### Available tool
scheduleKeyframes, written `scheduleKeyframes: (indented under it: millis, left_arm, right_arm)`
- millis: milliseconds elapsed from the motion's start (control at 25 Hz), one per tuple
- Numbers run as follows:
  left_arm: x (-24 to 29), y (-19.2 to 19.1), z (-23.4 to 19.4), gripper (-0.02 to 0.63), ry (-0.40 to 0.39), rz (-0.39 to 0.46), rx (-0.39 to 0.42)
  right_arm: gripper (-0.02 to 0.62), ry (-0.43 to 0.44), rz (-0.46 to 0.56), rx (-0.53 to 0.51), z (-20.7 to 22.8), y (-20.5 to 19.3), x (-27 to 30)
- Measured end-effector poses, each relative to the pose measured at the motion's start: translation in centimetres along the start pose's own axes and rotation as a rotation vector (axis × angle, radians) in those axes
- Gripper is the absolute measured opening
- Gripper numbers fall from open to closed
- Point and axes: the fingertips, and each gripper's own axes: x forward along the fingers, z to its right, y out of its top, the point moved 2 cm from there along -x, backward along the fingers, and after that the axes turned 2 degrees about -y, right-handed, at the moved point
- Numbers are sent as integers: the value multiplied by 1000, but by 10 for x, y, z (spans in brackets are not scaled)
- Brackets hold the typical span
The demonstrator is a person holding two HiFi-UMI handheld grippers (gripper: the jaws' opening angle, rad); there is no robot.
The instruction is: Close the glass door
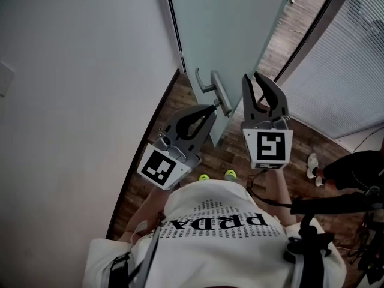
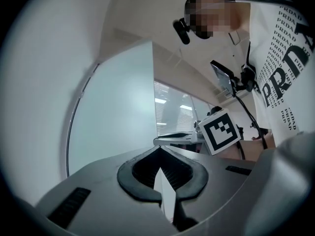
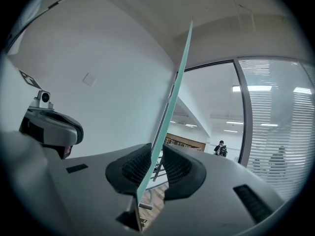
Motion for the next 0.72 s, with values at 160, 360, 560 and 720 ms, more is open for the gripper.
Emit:
scheduleKeyframes:
  millis: [160,360,560,720]
  left_arm:
    - [2,3,1,-8,-10,5,-3]
    - [3,5,0,-8,-15,8,2]
    - [6,1,0,-8,-20,9,-6]
    - [8,3,1,-8,-26,22,0]
  right_arm:
    - [58,4,-3,10,2,3,-1]
    - [58,19,-5,23,3,5,-2]
    - [58,29,0,0,2,6,-3]
    - [58,48,-5,-32,-1,6,-4]
